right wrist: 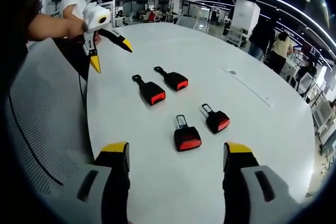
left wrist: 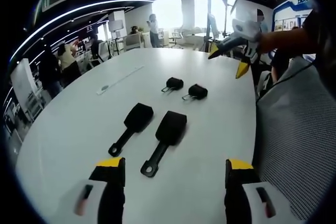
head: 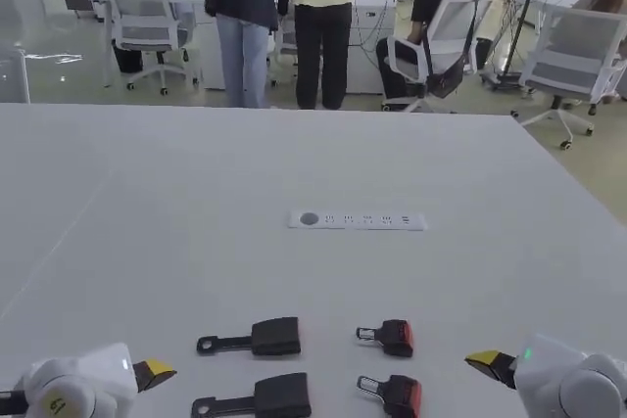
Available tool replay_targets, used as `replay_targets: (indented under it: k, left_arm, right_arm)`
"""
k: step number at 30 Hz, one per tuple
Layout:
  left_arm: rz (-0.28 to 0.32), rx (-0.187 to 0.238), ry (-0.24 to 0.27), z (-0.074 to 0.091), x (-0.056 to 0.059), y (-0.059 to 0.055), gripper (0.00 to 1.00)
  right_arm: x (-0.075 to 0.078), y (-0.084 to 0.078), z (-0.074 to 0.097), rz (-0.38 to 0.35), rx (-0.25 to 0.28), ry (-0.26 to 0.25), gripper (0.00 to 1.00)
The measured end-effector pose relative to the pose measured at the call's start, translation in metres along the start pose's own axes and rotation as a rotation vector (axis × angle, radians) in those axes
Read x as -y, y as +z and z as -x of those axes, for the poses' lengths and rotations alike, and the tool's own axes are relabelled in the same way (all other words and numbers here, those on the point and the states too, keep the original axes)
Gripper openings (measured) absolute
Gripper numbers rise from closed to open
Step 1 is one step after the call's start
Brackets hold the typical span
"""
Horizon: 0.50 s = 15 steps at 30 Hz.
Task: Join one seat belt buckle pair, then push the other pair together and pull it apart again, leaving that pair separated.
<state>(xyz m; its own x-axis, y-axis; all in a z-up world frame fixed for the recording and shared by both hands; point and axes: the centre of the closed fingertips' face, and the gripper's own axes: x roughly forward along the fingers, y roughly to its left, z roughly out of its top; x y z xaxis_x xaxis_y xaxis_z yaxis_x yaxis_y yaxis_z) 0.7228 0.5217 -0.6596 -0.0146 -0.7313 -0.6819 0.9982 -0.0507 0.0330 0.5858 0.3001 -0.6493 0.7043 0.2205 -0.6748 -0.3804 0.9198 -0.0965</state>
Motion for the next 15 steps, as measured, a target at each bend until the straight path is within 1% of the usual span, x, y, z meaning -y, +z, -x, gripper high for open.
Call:
replay_targets:
  k: [3,5,10,13,15]
  left_arm:
    - [-0.028,-0.012,-0.017,-0.008,0.001,0.004,0.79]
    - [-0.051,-0.022,-0.034,-0.014,0.003,0.009,0.78]
    - [-0.081,-0.032,-0.059,-0.03,0.003,0.021,0.75]
    - [-0.101,-0.044,-0.065,-0.04,0.002,0.025,0.73]
    - [-0.101,-0.047,-0.073,-0.047,0.001,0.026,0.71]
  right_arm:
    - [0.0,0.0,-0.004,0.002,-0.002,0.005,0.71]
    - [0.001,0.001,-0.007,0.009,-0.003,0.009,0.71]
    - [0.003,0.004,-0.016,0.016,-0.002,0.02,0.68]
    - [0.003,0.003,-0.022,0.05,-0.011,0.031,0.64]
    - [0.004,0.004,-0.026,0.057,-0.013,0.039,0.62]
